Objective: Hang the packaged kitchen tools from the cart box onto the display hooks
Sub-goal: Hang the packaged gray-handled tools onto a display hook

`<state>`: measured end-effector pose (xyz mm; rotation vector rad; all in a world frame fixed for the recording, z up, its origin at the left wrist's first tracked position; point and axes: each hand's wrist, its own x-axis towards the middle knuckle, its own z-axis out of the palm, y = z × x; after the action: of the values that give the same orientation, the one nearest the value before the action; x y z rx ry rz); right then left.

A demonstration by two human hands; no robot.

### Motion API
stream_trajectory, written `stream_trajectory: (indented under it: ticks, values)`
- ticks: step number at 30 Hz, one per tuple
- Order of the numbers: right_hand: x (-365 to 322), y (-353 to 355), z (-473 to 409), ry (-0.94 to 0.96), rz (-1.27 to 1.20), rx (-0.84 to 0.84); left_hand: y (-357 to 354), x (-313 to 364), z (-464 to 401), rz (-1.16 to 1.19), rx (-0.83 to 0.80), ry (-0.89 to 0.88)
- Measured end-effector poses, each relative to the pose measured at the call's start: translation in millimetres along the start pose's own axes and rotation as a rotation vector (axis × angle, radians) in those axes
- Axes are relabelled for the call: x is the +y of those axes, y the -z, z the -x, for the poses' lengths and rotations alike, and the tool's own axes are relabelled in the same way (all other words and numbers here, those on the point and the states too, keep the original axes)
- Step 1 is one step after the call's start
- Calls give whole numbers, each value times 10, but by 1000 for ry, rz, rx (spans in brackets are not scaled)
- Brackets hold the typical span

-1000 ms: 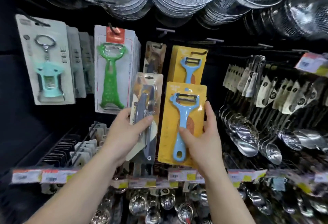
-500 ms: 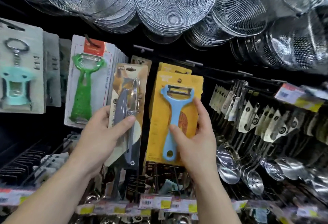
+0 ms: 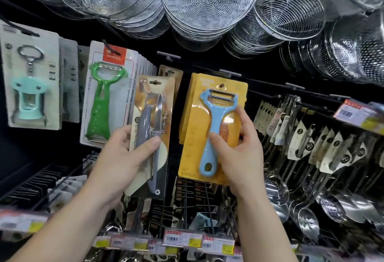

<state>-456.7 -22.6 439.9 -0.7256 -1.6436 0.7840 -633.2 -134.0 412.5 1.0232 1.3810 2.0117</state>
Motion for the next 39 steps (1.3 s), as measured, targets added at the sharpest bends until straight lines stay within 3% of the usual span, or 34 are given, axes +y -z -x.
stream_trajectory:
  ticks: [31, 36, 39]
  values:
    - [398, -346, -637, -28, 114, 24, 121, -78, -87, -2, 33, 20]
    - [327, -354, -536, -18, 286, 91, 123, -94, -105, -9, 34, 22]
    - [233, -426, -272, 39, 221, 12, 118, -98, -107, 6, 25, 42]
